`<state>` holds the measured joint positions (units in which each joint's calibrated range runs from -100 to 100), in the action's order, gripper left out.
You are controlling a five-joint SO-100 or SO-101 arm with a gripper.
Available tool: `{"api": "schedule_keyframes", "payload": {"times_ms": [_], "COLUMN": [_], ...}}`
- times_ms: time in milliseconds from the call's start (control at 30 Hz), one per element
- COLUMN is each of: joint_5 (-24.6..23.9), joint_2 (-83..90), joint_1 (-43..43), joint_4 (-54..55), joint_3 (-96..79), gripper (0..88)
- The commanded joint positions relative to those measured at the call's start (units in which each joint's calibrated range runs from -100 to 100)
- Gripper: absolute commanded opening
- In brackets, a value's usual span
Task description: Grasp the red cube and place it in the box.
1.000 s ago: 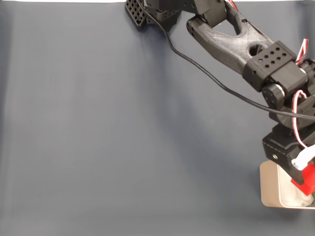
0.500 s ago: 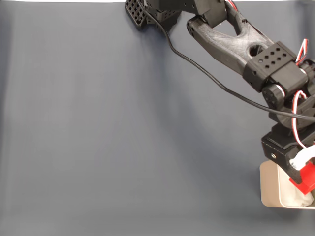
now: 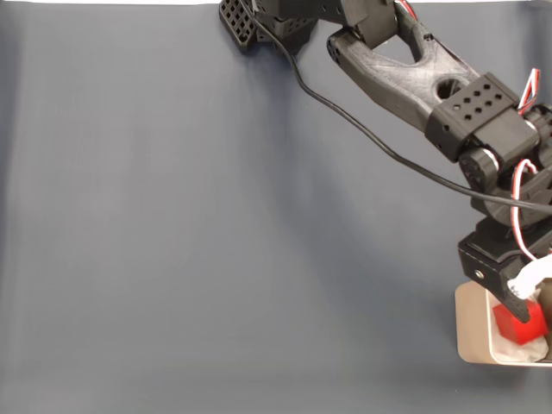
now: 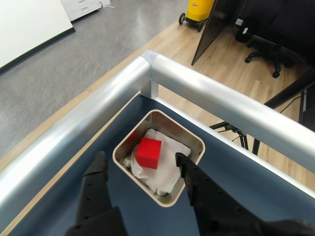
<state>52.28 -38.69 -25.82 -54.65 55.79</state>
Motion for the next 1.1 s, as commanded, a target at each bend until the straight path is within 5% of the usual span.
{"api": "schedule_keyframes", "payload": {"times_ms": [0, 733, 800, 900, 1067], "joint_5": [0.4, 0.4, 0.6, 0.8, 0.7], "joint_2": [1.7, 1.9, 2.1, 3.2, 10.1], "joint_1": [-0.2, -0.4, -0.4, 0.2, 5.8], "joint_4": [2.1, 3.3, 2.9, 2.9, 4.2], "joint_3": [3.6, 4.0, 4.0, 2.9, -5.2], "gripper": [35.1, 34.1, 27.1, 2.3, 0.0]}}
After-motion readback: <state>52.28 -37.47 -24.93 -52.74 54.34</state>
